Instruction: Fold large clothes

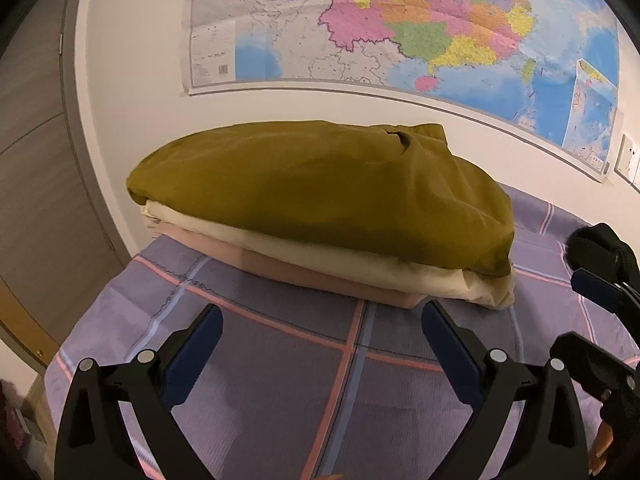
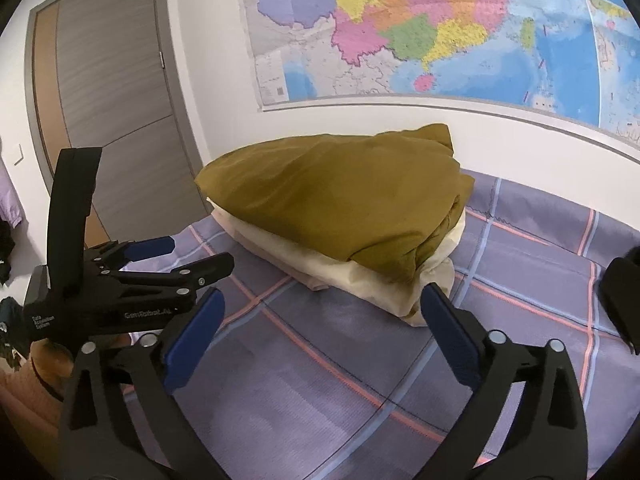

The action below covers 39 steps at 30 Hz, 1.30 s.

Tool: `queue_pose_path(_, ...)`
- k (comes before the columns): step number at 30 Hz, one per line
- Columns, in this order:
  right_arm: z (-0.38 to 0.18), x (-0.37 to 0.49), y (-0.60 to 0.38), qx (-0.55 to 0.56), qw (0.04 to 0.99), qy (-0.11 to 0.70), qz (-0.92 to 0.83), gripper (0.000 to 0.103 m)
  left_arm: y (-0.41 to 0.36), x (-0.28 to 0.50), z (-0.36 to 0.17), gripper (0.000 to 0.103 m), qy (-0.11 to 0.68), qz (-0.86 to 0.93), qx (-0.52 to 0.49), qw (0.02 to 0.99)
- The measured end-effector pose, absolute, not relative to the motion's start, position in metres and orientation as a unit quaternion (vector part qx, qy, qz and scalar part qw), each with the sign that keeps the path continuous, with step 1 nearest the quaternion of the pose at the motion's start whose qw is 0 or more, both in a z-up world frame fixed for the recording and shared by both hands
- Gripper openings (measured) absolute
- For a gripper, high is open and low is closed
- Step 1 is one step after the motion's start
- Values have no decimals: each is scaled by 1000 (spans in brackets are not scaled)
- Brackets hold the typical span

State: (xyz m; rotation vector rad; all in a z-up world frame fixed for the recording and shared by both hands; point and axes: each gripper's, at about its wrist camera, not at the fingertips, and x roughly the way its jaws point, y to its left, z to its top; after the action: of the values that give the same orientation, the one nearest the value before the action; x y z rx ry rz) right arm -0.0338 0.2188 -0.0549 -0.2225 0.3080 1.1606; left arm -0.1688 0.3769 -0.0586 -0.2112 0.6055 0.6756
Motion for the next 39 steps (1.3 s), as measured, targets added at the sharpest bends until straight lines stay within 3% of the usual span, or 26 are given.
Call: queue_pose_path(39,-61,-51,203,-95,823,140,543,97,354,-191,-56,96,280,348,-92,890)
